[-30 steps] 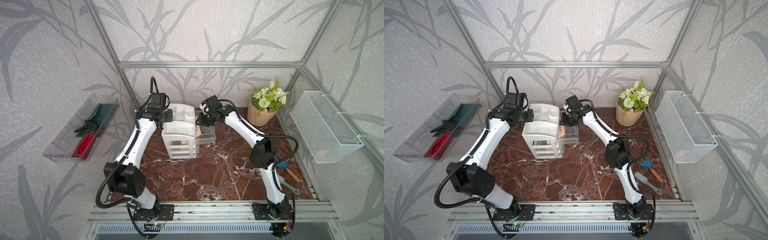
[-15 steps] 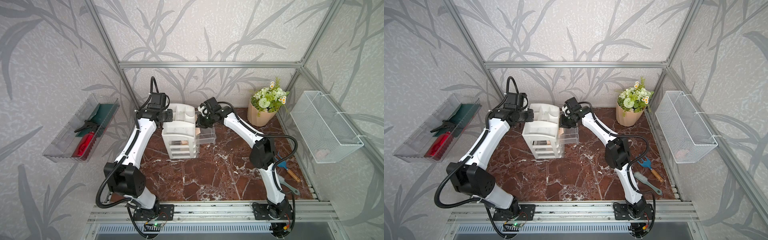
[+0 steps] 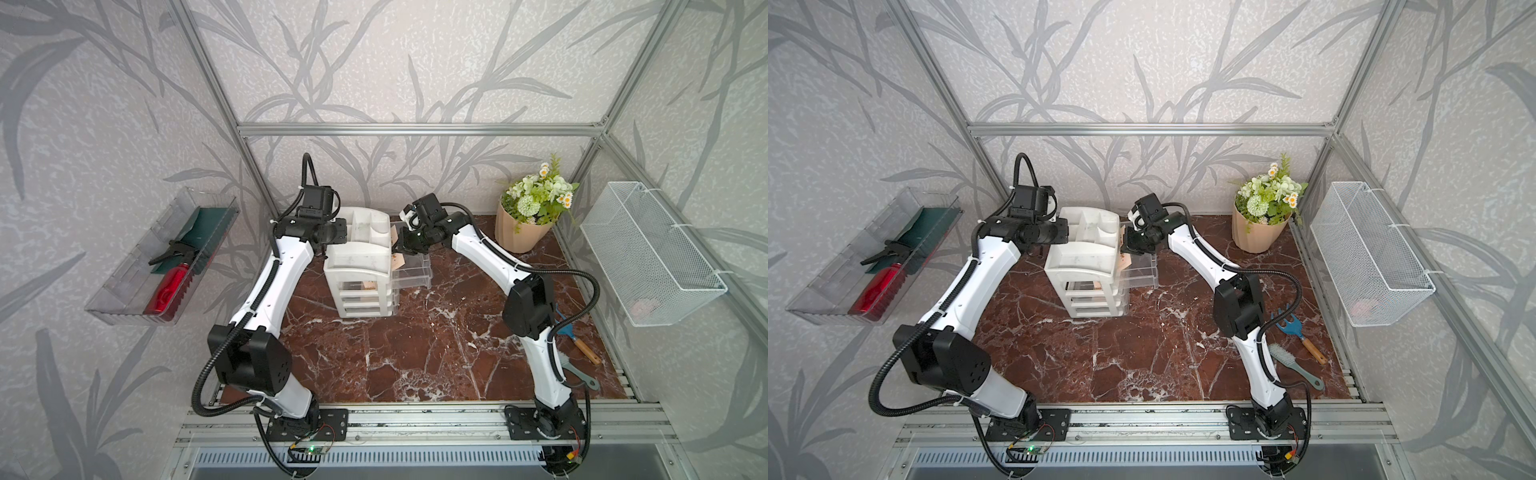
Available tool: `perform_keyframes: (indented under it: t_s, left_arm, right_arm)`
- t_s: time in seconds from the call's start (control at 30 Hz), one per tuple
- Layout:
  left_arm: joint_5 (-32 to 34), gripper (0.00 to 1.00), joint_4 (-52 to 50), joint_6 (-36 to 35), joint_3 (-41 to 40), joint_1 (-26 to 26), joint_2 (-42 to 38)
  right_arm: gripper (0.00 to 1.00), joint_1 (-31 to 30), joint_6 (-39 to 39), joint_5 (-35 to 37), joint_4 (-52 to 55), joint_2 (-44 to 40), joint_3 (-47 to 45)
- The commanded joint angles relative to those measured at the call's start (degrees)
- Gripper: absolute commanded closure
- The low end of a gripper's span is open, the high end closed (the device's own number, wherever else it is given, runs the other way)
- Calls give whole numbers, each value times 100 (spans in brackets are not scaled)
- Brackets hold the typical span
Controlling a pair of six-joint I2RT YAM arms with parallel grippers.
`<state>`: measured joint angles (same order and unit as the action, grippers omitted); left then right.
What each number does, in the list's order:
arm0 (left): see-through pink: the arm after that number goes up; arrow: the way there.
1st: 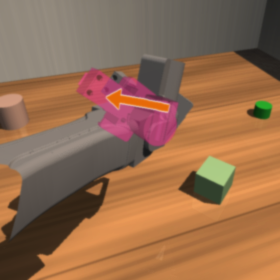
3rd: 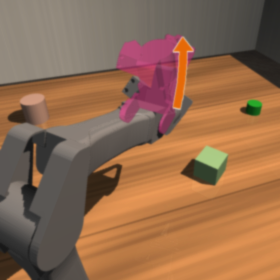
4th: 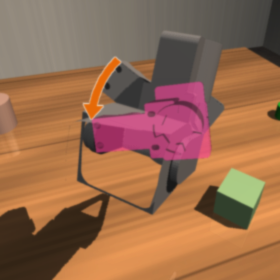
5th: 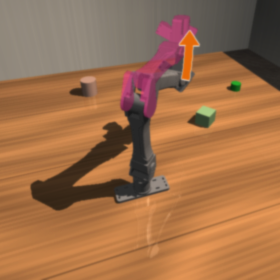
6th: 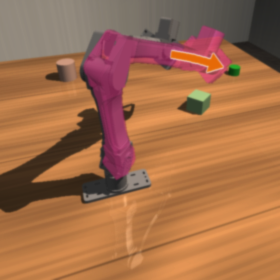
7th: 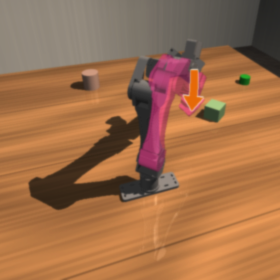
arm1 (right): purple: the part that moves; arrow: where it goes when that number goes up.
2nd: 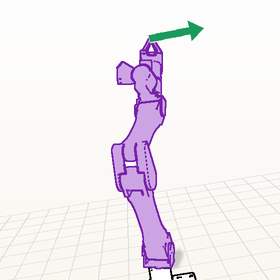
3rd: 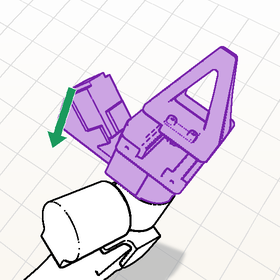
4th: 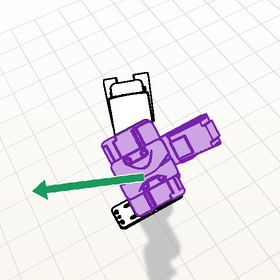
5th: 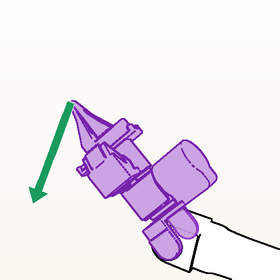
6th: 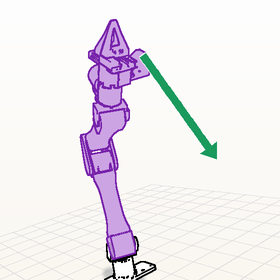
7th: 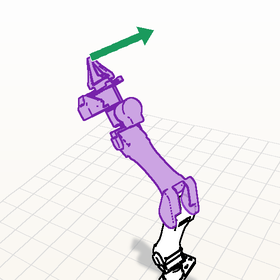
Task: Take the postcards out of the drawer
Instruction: Pick up the postcard from the drawer.
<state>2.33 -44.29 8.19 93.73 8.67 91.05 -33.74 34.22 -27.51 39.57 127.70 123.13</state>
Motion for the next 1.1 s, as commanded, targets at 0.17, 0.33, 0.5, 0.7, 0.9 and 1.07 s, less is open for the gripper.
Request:
perform_keyframes:
  t_s: [0.17, 0.33, 0.5, 0.7, 0.9, 1.07]
  left_arm:
    - [-7, 71, -79, 36, 443, 47, -241]
    - [95, 67, -94, 19, 484, 42, -335]
    - [52, 65, -86, -17, 487, 47, -455]
    - [-171, 66, -219, -62, 647, 56, -519]
    - [-434, 67, -316, -62, 852, 194, -493]
    - [-924, 67, -330, -124, 1010, 472, -432]
  right_arm:
    - [100, 161, -73, -23, -362, -696, -461]
    - [100, 217, -126, 34, -413, -906, -604]
    - [100, 350, -243, 105, -424, -1194, -835]
    - [100, 590, -483, 46, -478, -1631, -1246]
    - [100, 822, -832, -225, -610, -2094, -1650]
    - [100, 885, -1629, -665, -769, -2530, -2022]
